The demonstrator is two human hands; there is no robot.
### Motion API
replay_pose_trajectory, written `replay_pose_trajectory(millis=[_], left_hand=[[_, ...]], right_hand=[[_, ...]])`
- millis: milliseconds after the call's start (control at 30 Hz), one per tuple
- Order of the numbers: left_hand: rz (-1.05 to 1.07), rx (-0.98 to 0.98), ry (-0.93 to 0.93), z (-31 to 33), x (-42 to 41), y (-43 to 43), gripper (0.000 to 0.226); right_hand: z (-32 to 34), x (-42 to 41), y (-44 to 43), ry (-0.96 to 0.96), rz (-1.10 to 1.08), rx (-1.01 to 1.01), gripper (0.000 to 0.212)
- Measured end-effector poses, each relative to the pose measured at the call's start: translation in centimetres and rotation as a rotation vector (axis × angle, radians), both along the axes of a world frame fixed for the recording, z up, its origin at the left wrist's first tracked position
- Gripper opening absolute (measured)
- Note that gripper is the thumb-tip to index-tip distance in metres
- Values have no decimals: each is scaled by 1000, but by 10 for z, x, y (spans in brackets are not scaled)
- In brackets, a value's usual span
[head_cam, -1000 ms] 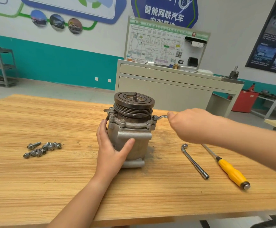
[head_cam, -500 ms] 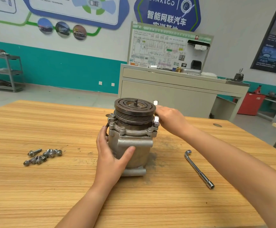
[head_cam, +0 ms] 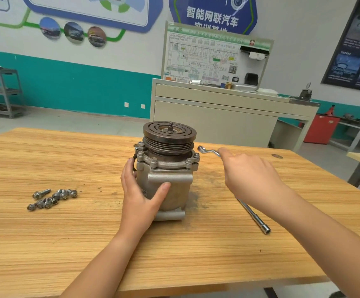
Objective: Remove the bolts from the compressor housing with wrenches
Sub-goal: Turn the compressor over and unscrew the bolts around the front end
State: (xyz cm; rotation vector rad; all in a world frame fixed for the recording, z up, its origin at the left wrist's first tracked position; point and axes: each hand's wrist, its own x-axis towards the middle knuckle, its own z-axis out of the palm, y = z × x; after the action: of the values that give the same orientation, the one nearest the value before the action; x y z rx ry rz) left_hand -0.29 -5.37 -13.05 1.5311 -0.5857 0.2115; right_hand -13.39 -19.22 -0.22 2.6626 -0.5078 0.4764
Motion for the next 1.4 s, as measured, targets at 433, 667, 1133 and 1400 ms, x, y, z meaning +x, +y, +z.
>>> replay_pose_trajectory(millis=[433, 667, 1133, 1400], left_hand=[[4, -4, -14, -1, 0, 0, 99], [-14, -9, -11, 0, 1, 1, 103], [-14, 0, -9, -2, 2, 0, 101], [-7, 2, -8, -2, 2, 1, 106]], right_hand=[[12, 19, 13, 306, 13, -388, 54], [23, 26, -46, 296, 127, -324, 42], [-12, 82, -64, -350, 398, 229, 34], [-13, 4, -34, -229, 184, 180, 49]])
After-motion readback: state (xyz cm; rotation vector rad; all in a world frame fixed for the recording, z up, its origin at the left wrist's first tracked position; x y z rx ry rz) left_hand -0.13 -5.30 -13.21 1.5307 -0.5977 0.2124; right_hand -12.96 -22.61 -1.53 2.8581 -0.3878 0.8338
